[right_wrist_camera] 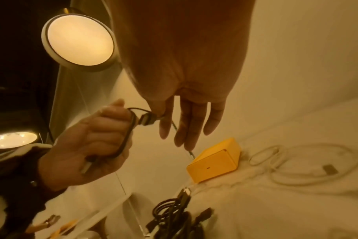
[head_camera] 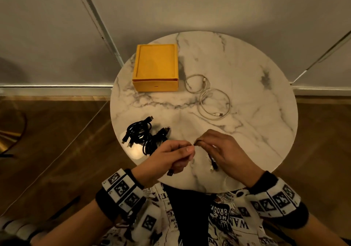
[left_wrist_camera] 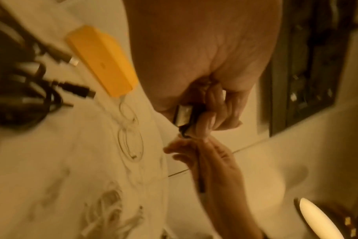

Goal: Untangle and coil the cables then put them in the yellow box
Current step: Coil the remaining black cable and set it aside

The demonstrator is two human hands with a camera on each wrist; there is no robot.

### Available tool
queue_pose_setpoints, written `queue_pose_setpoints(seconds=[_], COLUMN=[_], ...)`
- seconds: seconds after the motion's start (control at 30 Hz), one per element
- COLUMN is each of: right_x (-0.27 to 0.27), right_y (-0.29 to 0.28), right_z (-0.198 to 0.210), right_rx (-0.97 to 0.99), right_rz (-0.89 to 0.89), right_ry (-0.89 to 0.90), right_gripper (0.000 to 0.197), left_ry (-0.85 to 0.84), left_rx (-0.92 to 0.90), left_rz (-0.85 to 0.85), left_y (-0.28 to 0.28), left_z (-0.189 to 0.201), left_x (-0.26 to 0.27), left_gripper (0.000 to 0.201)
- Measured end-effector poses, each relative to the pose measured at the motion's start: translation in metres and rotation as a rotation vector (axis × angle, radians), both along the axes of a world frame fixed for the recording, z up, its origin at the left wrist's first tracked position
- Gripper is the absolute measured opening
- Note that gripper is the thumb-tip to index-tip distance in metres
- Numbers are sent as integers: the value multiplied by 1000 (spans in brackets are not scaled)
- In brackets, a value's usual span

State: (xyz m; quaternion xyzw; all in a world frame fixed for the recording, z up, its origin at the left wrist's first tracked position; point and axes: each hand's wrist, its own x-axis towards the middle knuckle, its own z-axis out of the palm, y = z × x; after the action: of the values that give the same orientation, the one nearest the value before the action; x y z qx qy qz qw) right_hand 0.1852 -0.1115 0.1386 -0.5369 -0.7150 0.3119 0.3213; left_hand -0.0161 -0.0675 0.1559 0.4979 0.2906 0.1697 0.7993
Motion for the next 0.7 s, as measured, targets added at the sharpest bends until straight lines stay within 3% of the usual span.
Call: queue_pose_setpoints(seconds=[0.17, 0.3, 0.47, 0.7], right_x=[-14, -17, -26, -42], right_y=[-2, -3, 1, 8], right_z=[2, 11, 6, 2], right_rx=[-273, -458, -429, -474], right_rz=[-35, 42, -94, -108], right_ry=[357, 669, 643, 624], right_gripper=[13, 18, 10, 13], left_ry=[-78, -111, -117, 23], left_rx=[-211, -323, -297, -224], left_rz=[110, 238, 207, 251], left_y=[2, 7, 7, 31], left_z=[-2, -7, -9, -20], left_x=[6, 2, 3, -5], left_gripper=[32, 31, 26, 25])
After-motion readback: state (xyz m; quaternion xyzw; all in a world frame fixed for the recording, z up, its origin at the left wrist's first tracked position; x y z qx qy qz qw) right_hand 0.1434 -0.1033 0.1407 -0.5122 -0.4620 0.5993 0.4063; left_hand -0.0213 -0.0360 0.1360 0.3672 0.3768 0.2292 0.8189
